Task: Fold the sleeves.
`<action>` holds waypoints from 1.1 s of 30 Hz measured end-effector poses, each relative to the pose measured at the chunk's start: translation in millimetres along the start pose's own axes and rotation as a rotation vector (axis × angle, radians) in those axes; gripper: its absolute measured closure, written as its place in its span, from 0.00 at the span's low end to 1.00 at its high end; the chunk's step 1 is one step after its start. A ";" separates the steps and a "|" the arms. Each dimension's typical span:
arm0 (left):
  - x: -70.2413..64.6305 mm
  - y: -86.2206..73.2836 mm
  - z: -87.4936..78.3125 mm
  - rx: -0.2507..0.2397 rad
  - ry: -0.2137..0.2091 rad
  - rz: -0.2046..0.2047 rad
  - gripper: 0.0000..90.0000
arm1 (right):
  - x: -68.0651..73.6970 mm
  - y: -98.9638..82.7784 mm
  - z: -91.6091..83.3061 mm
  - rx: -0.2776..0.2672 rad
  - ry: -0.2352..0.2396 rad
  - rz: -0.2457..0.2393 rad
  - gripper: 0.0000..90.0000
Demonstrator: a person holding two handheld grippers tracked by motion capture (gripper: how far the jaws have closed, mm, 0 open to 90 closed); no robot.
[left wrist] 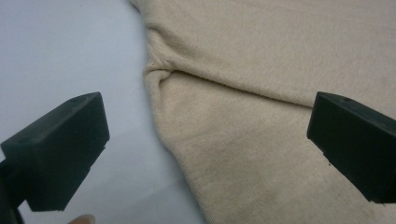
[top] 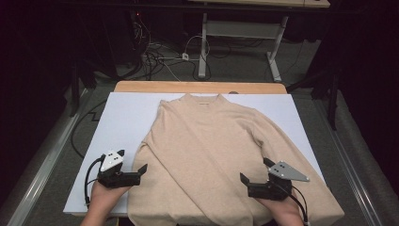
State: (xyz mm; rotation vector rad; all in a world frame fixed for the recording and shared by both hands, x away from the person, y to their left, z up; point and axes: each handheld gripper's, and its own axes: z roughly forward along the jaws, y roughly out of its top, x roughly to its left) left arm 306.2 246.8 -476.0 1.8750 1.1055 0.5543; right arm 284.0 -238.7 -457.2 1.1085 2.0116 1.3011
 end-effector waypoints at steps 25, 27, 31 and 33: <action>-5.1 -5.7 2.1 -0.002 -0.038 -0.019 0.00 | -71.0 -37.0 -76.6 -0.015 -0.175 0.101 0.03; -5.3 -6.0 2.8 0.000 -0.038 -0.016 0.00 | -77.7 -39.3 -80.0 -0.008 -0.197 0.107 0.04; -3.1 -6.6 3.0 -0.003 -0.050 -0.034 0.00 | -92.7 -44.3 -86.6 0.012 -0.248 0.122 0.08; -2.5 -6.9 2.9 -0.004 -0.052 -0.040 0.00 | -100.1 -46.9 -89.6 0.021 -0.259 0.146 0.11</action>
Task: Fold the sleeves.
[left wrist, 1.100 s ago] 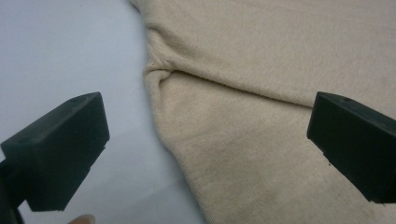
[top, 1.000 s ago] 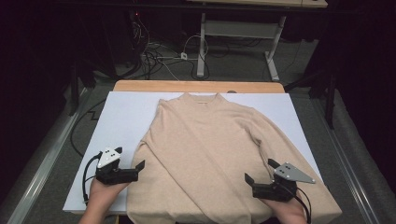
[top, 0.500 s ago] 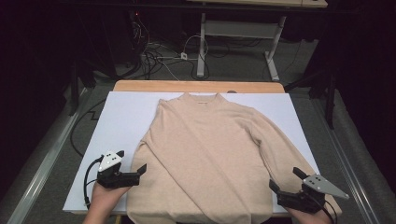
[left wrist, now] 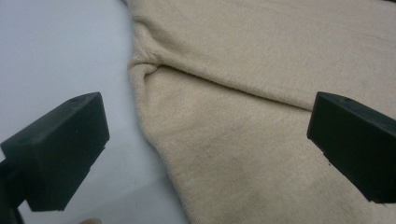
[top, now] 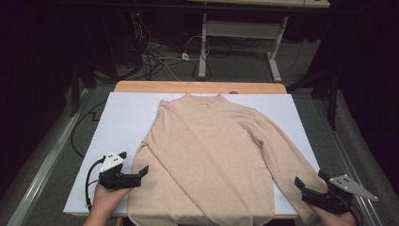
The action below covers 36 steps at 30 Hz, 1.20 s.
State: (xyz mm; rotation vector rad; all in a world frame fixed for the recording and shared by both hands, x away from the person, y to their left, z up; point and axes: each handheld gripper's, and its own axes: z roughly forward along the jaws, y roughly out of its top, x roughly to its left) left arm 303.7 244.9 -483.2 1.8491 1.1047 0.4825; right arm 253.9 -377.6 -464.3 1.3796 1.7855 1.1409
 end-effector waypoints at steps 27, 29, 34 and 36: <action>-1.6 -0.4 0.2 0.001 0.005 0.013 0.00 | -38.5 -17.1 -0.5 0.146 -0.096 0.043 0.66; -1.6 -0.5 0.2 0.001 0.006 0.012 0.00 | -38.0 -16.8 -0.5 0.150 -0.093 0.046 0.69; -1.7 -0.5 0.1 0.001 0.007 0.012 0.00 | -38.0 -16.0 -0.1 0.157 -0.084 0.045 0.77; -1.8 -0.6 0.1 0.000 0.009 0.013 0.00 | -38.5 -15.8 0.0 0.158 -0.082 0.049 0.79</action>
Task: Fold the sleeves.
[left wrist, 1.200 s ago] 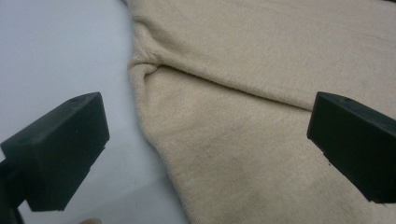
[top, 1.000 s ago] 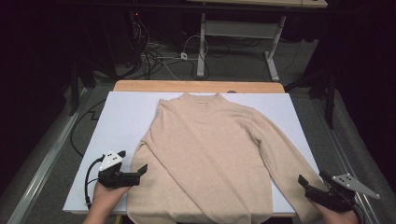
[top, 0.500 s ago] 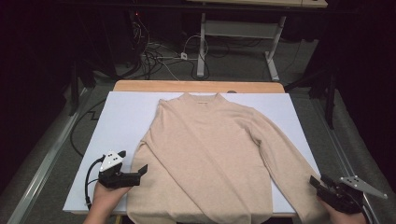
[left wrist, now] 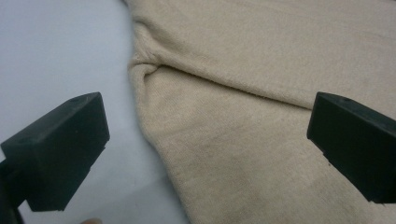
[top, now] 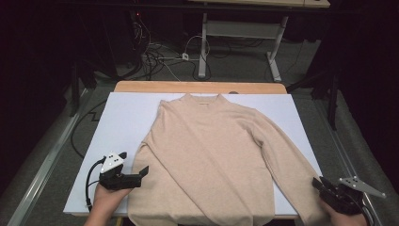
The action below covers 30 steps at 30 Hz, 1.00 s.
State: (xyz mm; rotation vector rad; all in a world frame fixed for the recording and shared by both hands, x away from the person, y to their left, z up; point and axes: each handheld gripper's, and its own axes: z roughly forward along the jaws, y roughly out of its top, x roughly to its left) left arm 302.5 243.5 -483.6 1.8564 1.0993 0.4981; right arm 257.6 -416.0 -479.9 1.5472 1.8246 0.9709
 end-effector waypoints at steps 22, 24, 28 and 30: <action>1.1 -0.7 -1.1 -0.012 -0.006 -0.011 0.00 | 4.5 5.3 -5.2 -0.031 0.028 -0.009 0.97; 1.0 -0.8 -1.1 -0.012 -0.006 -0.011 0.00 | 7.6 6.7 -6.6 -0.045 0.035 -0.016 0.97; 0.8 -0.8 -1.1 -0.012 -0.005 -0.009 0.00 | 16.0 10.2 -8.9 -0.059 0.056 -0.026 0.97; 0.9 -0.8 -1.1 -0.012 -0.005 -0.010 0.00 | 21.0 12.3 -10.1 -0.069 0.067 -0.041 0.97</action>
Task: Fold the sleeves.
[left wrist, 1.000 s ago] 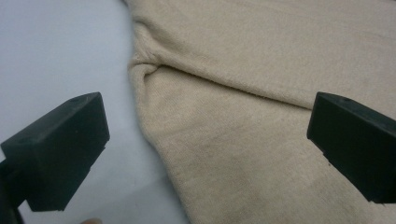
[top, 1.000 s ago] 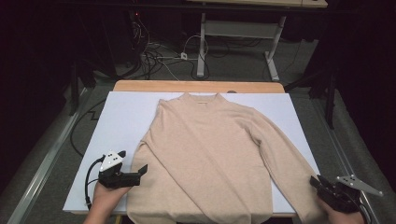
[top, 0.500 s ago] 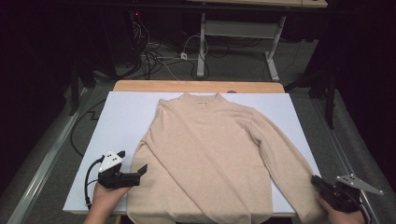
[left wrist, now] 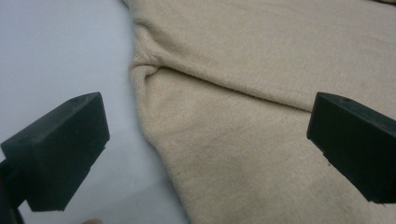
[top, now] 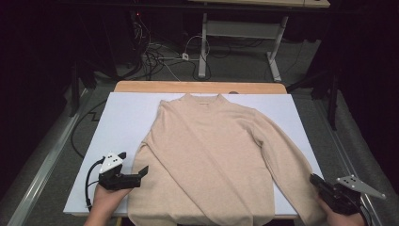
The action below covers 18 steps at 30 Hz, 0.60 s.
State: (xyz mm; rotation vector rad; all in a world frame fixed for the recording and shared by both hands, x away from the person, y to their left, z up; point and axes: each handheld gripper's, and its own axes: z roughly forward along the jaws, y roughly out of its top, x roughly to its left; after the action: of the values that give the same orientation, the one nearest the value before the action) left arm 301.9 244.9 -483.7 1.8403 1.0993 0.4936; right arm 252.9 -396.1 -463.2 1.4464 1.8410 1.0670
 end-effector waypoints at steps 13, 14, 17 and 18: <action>0.3 0.2 0.2 0.003 0.000 -0.003 0.00 | 41.7 10.6 12.4 -0.029 0.082 -0.088 0.97; 0.5 0.1 0.1 0.002 -0.002 -0.004 0.00 | 45.4 11.7 13.7 -0.033 0.088 -0.093 0.97; 1.6 -0.2 -0.7 -0.006 -0.013 -0.009 0.00 | 55.7 15.7 16.7 -0.041 0.102 -0.098 0.97; 2.6 -0.6 -1.5 -0.014 -0.019 -0.017 0.00 | 59.4 16.9 18.0 -0.045 0.109 -0.109 0.97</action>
State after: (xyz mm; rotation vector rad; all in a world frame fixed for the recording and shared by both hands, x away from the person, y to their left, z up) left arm 301.9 247.9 -483.8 1.8183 1.0953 0.4718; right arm 260.9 -332.7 -455.7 1.2695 1.9348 1.1464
